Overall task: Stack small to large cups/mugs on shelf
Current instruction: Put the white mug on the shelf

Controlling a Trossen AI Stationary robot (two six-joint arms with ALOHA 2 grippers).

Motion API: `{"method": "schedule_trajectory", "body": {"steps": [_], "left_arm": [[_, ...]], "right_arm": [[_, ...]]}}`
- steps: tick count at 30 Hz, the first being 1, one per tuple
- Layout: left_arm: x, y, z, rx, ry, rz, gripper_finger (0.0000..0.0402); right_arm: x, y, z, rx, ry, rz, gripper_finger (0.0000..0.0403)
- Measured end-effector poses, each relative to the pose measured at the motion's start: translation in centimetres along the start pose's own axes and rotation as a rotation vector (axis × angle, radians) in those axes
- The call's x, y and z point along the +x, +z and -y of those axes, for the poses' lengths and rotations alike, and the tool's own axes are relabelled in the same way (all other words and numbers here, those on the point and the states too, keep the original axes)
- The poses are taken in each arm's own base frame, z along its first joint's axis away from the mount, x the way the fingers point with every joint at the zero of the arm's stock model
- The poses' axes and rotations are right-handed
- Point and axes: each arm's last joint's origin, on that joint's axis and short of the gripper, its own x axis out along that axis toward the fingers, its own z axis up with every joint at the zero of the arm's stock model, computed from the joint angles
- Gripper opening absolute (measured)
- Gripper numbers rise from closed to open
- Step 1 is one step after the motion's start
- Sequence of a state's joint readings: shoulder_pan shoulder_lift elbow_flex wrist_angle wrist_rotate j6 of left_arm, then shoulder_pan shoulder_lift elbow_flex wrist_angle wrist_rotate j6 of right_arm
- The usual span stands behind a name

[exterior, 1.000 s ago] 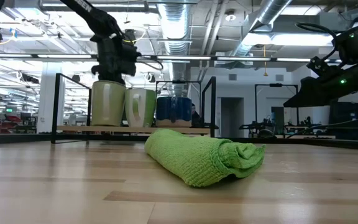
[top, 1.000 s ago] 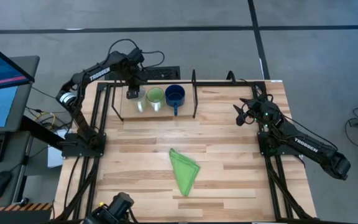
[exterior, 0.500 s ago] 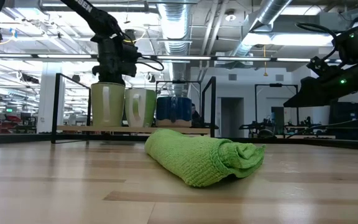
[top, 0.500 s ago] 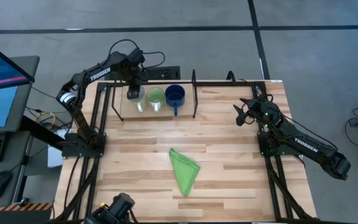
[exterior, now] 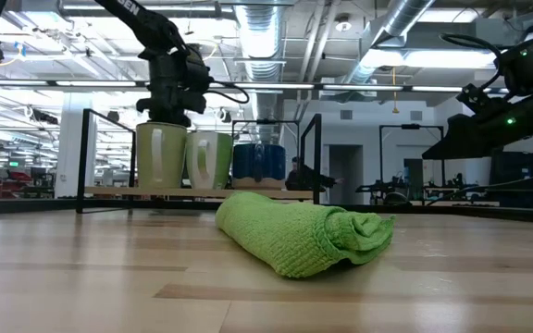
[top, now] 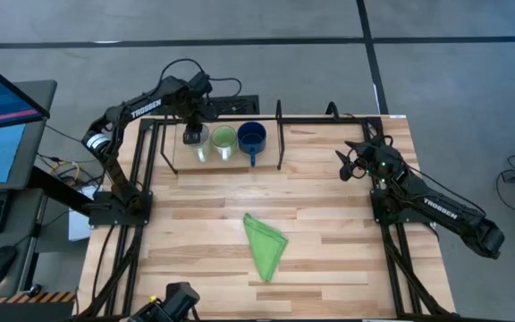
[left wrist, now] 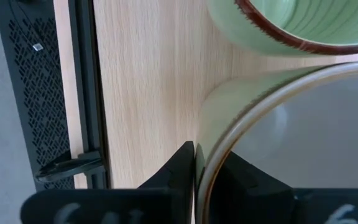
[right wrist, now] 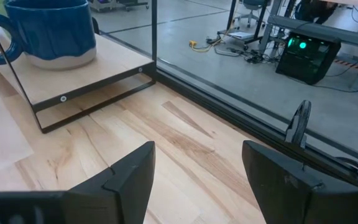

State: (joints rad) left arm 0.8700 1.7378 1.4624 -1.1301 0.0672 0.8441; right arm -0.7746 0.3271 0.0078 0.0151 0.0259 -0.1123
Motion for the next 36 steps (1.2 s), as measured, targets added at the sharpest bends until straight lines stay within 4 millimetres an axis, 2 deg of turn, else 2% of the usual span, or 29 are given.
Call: {"method": "schedule_trajectory", "body": {"steps": [26, 36], "left_arm": [[-0.01, 0.48, 0.39, -0.012, 0.004, 0.003, 0.0031], [-0.10, 0.62, 0.25, -0.026, 0.019, 0.019, 0.0090]], "right_arm": [[0.00, 0.00, 0.00, 0.000, 0.000, 0.000, 0.0265], [0.00, 0.00, 0.00, 0.000, 0.000, 0.000, 0.0265]]}}
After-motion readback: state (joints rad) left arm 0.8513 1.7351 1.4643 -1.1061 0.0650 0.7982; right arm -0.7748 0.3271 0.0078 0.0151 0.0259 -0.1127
